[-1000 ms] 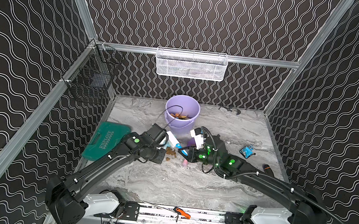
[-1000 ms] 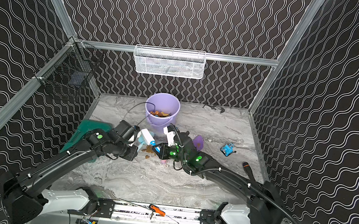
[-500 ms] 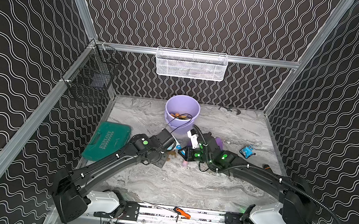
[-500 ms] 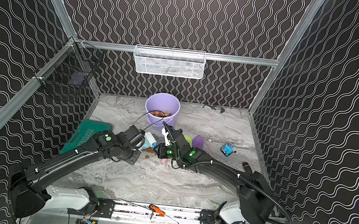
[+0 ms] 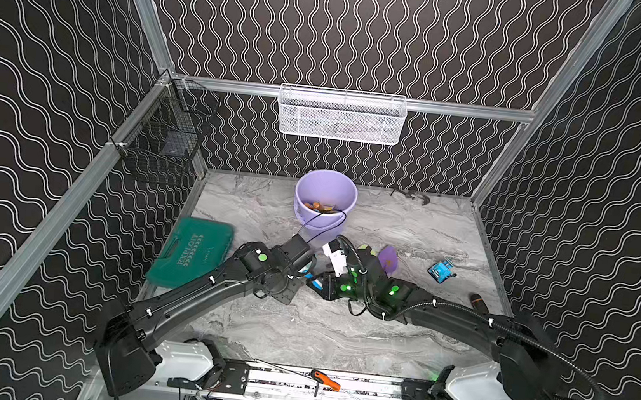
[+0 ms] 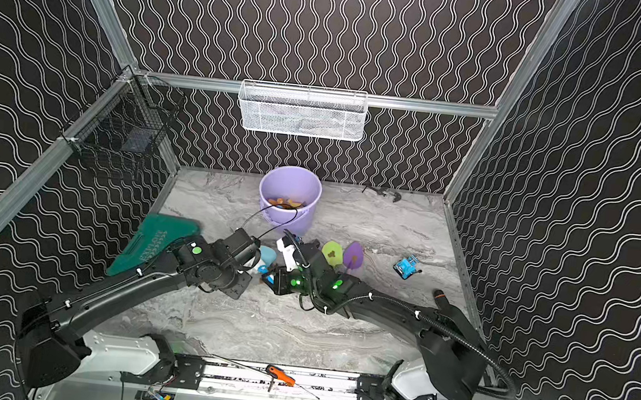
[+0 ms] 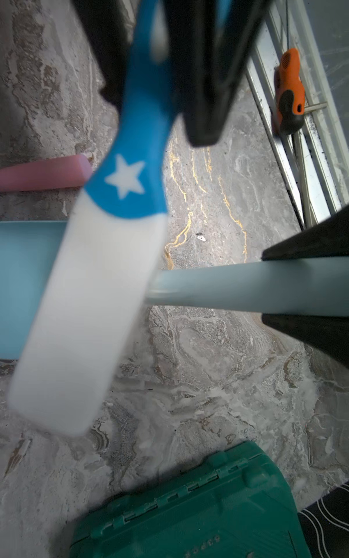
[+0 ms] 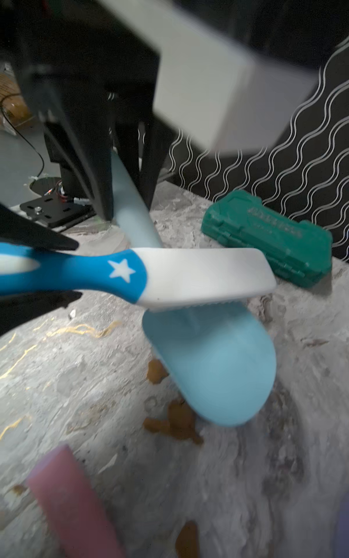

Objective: Brush the soil off the hand trowel and place it into the bucket
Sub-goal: Brush off the soil from the hand trowel, then place the hand trowel in the bucket.

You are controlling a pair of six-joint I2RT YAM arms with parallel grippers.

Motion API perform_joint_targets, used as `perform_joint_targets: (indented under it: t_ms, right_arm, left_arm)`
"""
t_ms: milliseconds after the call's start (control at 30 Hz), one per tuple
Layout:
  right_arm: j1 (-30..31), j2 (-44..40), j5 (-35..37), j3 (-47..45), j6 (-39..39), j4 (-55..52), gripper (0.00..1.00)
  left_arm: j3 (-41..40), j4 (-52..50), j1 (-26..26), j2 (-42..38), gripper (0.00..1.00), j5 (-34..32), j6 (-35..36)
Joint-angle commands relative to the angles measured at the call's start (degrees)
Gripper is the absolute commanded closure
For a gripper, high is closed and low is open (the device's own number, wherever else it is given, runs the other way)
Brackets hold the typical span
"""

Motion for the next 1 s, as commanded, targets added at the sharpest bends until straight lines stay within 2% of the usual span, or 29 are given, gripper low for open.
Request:
perform_joint_targets:
  t_ms: [0, 200, 300, 433, 667, 967]
  right_arm:
    - [-2.0, -0.5, 2.7, -1.0, 0.6, -1.3, 1.0]
    - [-6.9, -4.5, 4.4, -1.9, -0.3, -3.7, 1.0]
    - [-8.0, -9.7, 7.4, -3.1, -0.4, -5.6, 1.0]
    - [-8.9, -16.1, 10.3, -5.2, 0.3, -7.2, 1.0]
    - [-9.2, -24.6, 13.5, -8.1, 1.5, -9.7, 1.0]
    - [-9.4, -30.7, 15.2, -10.5, 2.0, -11.7, 1.0]
  left_arm:
    - [0.2, 2.0, -0.1, -0.3, 1.0, -1.9, 0.3]
    - [2.1, 1.0, -0.1, 0.6, 1.0, -4.7, 1.1]
    - [6.1, 0.6, 0.2, 2.0, 1.0, -7.1, 2.7]
    - [13.3, 1.5, 2.0, 6.1, 1.0, -7.1, 5.7]
    - [31.9, -0.1, 7.4, 19.5, 1.0, -5.7, 10.3]
    - [50.6, -3.6, 13.6, 35.9, 1.0, -3.9, 12.5]
